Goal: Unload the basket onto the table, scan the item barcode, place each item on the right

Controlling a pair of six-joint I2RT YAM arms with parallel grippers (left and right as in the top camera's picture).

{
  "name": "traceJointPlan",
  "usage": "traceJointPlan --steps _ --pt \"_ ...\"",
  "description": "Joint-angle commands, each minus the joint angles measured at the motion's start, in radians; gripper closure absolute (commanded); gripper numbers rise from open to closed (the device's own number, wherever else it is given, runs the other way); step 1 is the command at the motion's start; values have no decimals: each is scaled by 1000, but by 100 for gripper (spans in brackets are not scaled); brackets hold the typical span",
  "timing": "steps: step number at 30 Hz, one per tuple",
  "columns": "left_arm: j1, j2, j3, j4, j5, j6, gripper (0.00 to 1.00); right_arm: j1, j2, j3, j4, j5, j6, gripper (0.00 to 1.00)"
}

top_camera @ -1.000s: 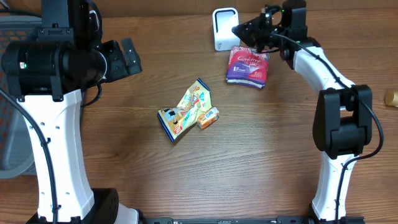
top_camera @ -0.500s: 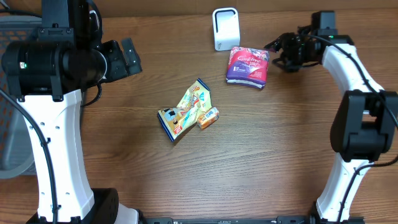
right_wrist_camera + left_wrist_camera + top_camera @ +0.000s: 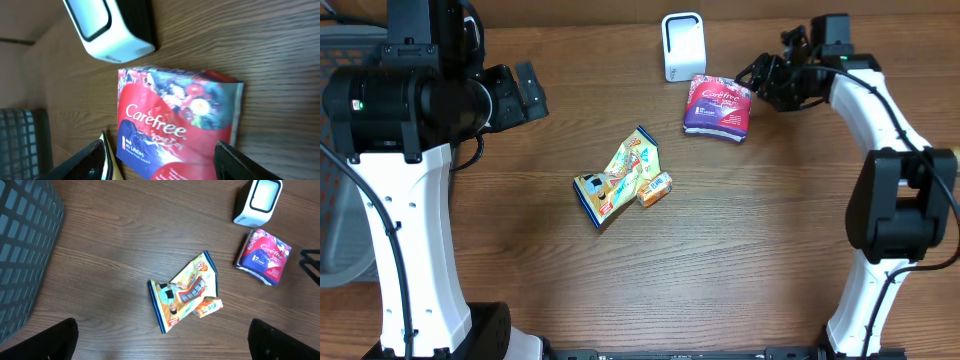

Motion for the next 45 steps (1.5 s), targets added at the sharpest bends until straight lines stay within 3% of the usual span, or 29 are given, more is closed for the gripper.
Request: traceJointPlan --steps 1,3,7,26,31,37,45 --pt "4 -13 0 3 -3 -10 0 42 45 0 8 33 -26 30" --pt "4 -13 0 3 -3 -10 0 68 78 -1 1 165 -17 30" --pt "4 -13 0 3 -3 -10 0 72 104 -1 -8 250 -18 30" --pt "4 -13 0 3 -3 -10 0 4 40 179 -208 270 -29 27" --pt "4 -13 0 3 -3 -10 0 -2 57 140 -215 290 -25 25" --pt "4 -13 0 3 -3 -10 0 15 58 11 -90 178 -19 25" --pt "4 -13 0 3 -3 -10 0 21 59 -77 -28 244 36 25"
